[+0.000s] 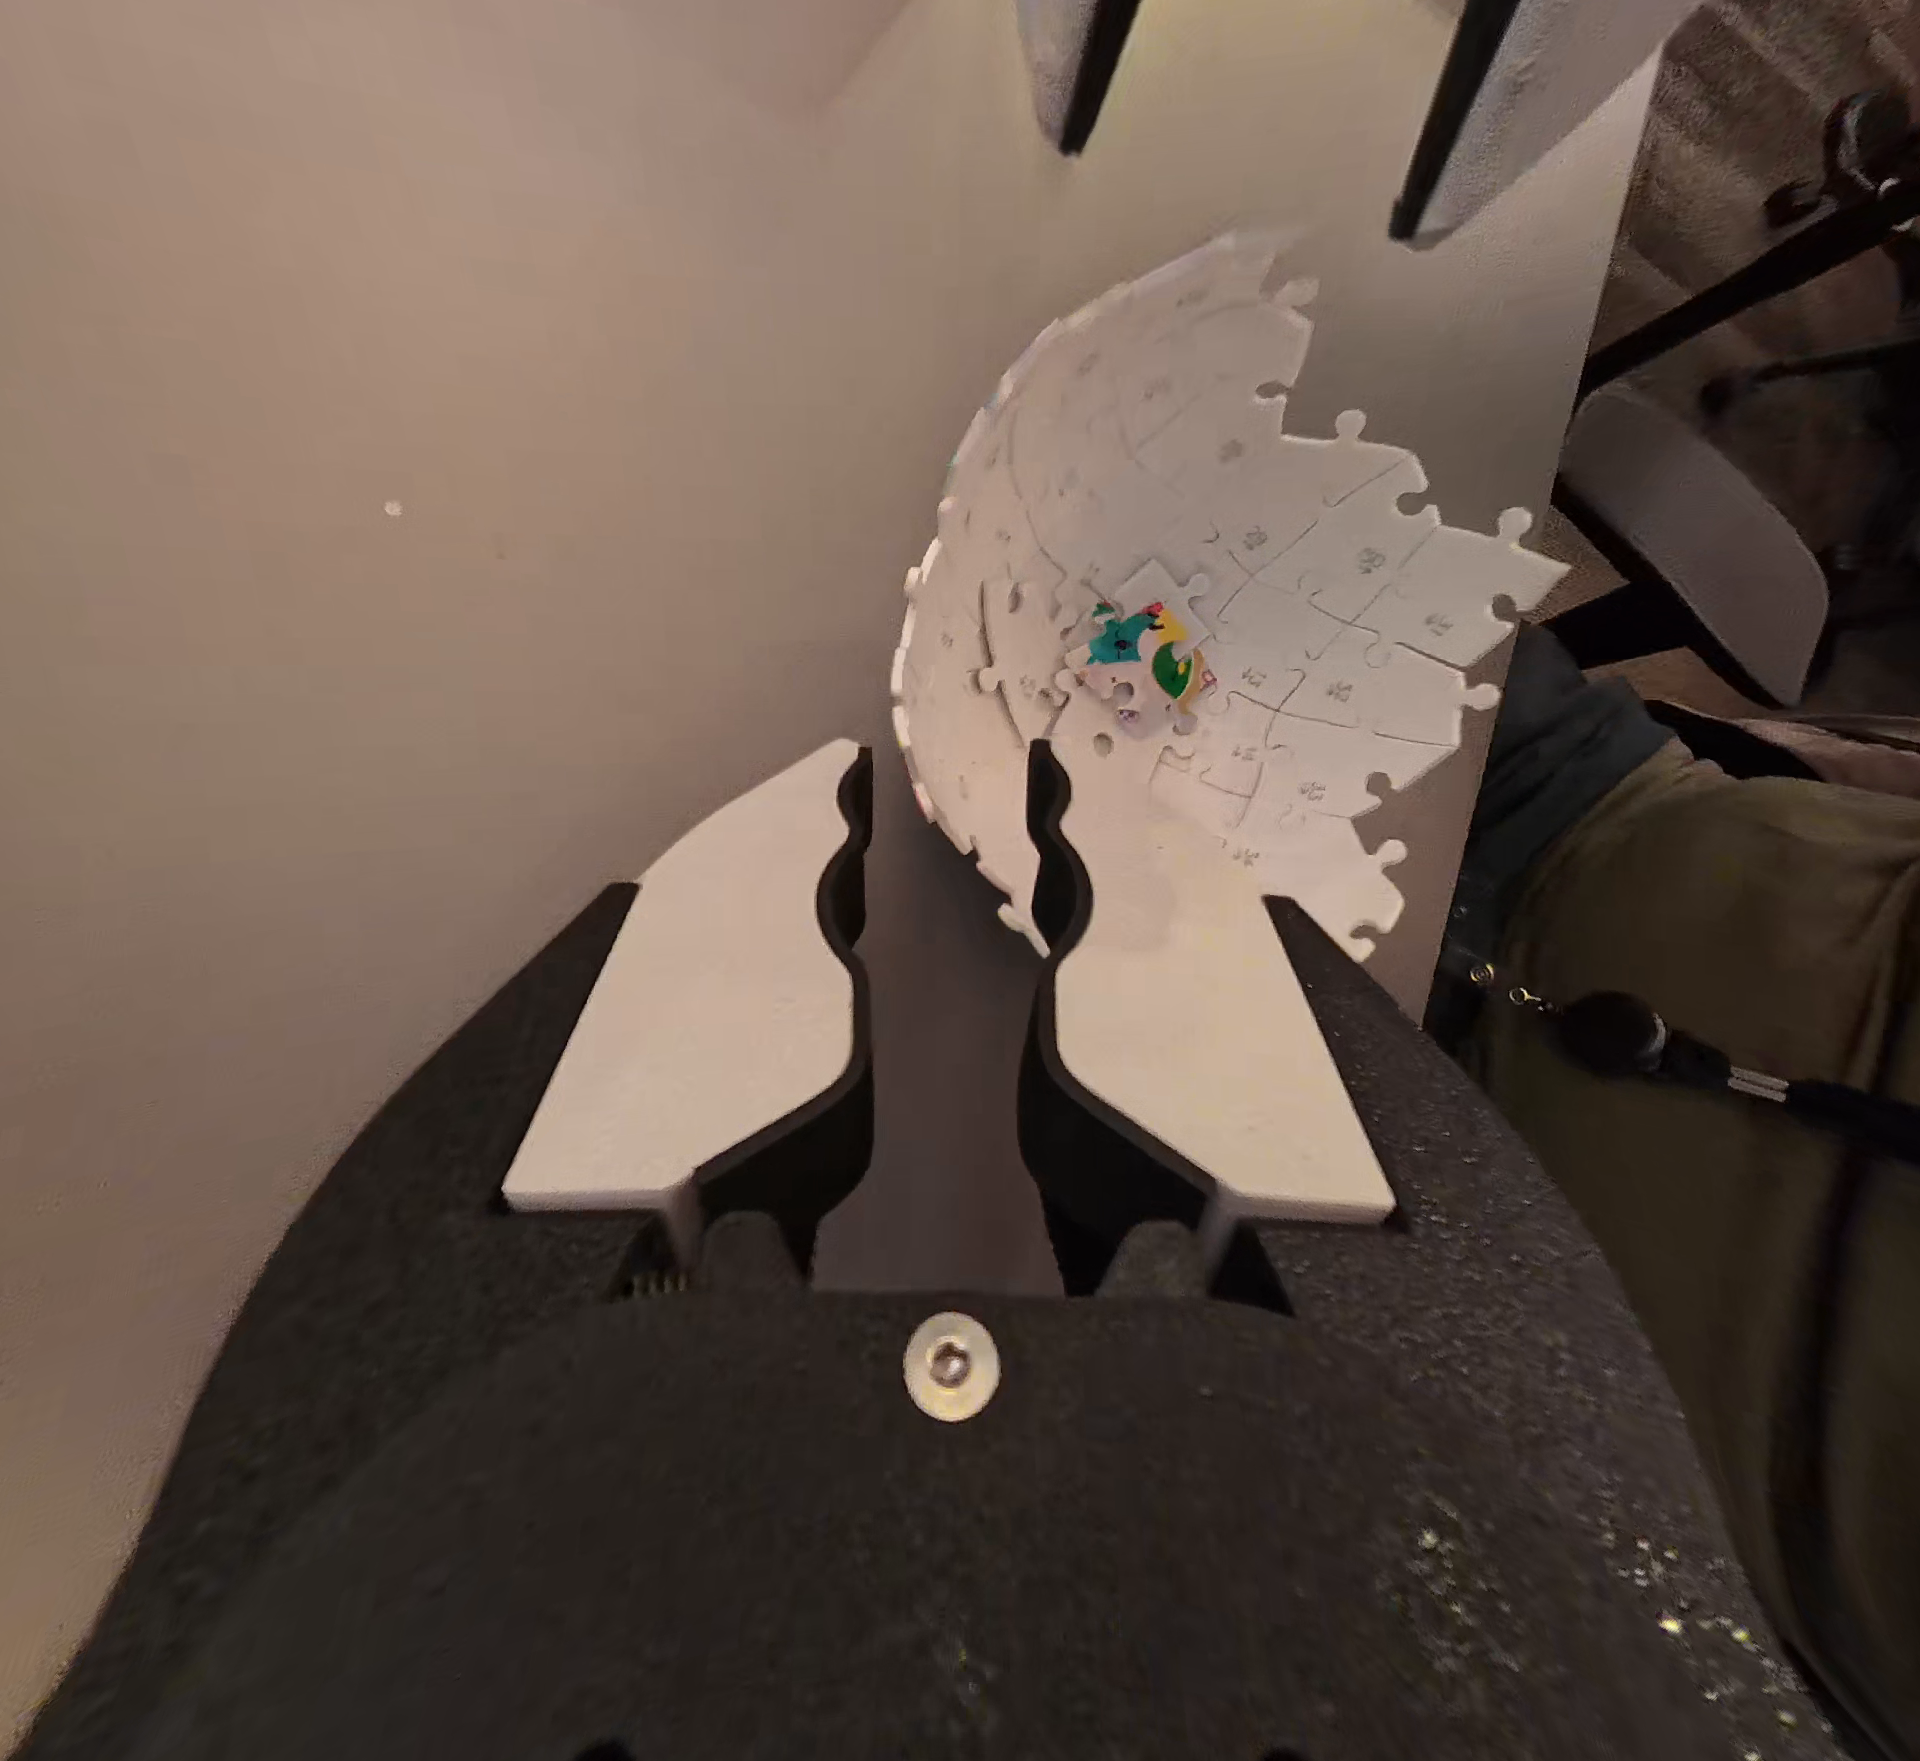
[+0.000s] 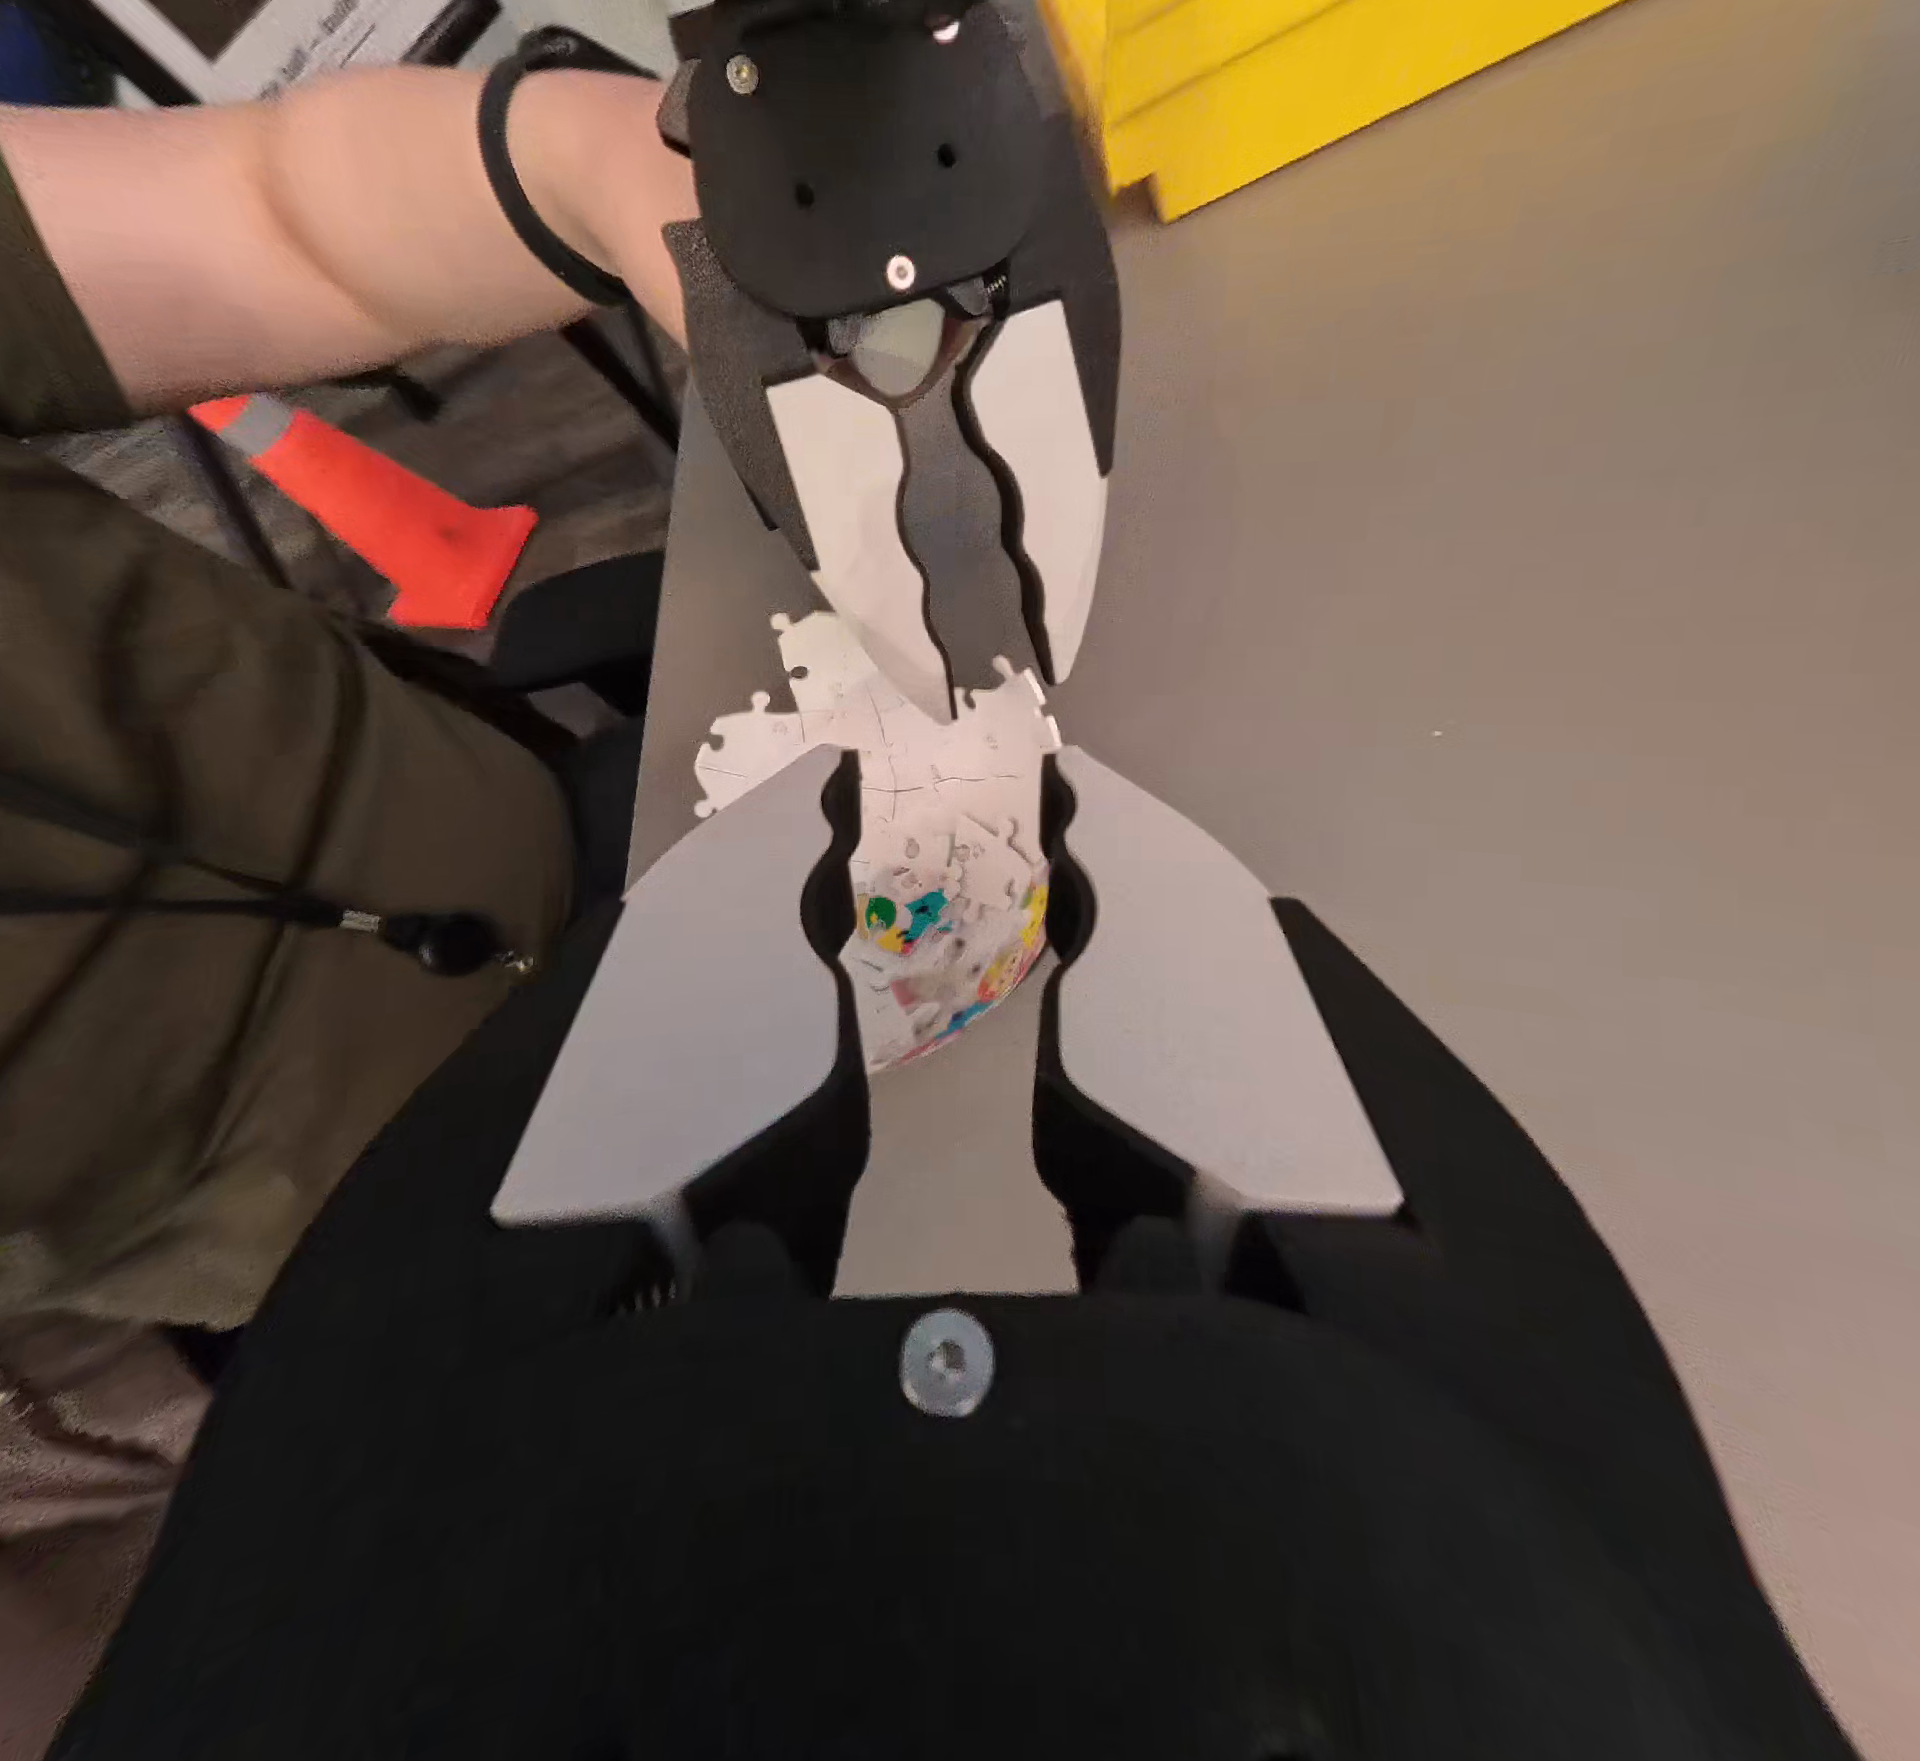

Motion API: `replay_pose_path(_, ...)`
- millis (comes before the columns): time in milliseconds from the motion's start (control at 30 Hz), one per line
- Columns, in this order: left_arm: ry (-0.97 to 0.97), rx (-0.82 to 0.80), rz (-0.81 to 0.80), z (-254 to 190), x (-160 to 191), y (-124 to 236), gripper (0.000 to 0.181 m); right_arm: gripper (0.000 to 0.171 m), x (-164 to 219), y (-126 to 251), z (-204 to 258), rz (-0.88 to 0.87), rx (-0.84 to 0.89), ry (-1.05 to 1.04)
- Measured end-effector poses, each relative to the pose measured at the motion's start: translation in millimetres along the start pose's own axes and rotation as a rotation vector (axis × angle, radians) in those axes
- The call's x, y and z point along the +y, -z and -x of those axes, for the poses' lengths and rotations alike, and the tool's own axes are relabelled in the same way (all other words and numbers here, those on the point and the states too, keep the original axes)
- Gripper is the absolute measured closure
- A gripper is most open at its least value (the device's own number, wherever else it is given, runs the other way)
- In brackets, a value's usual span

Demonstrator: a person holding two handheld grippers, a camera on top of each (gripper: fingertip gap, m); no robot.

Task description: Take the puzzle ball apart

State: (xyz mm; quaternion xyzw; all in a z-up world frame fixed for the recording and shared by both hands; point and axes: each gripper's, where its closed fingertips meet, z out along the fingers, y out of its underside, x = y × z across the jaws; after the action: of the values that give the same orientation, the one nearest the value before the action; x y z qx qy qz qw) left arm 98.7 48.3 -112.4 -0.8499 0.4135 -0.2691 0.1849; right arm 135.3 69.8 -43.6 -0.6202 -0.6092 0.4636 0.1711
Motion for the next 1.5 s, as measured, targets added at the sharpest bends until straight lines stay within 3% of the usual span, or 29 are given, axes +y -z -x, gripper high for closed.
replay_pose_path(200,0.029,0.039,0.009,2,2,-9,0.157,0.142,14,-23,-18,0.255,0.05,0.028)
replay_pose_path(267,0.022,0.039,-0.022,3,-5,-7,0.158,0.146,15,-17,-16,0.242,0.084,0.03)
replay_pose_path(367,-0.036,0.035,-0.092,1,-21,-1,0.157,0.144,18,8,-22,0.204,0.265,0.029)
replay_pose_path(467,-0.139,0.019,-0.153,-2,-39,2,0.154,0.128,20,22,-11,0.088,0.378,0.004)
replay_pose_path(567,-0.212,0.056,-0.157,-8,-48,-6,0.153,0.125,23,16,4,-0.032,0.425,0.008)
replay_pose_path(700,-0.307,0.075,-0.096,-9,-49,-17,0.159,0.128,40,5,-12,0.016,0.594,0.011)
replay_pose_path(900,-0.406,0.06,-0.044,-8,-51,-24,0.17,0.16,54,-9,-22,0.169,0.629,0.008)
replay_pose_path(1000,-0.423,0.061,-0.037,-5,-48,-26,0.179,0.161,53,-12,-21,0.174,0.609,-0.01)
replay_pose_path(1500,-0.327,0.091,-0.043,-1,-44,-31,0.175,0.168,55,-16,-16,0.187,0.581,0.136)
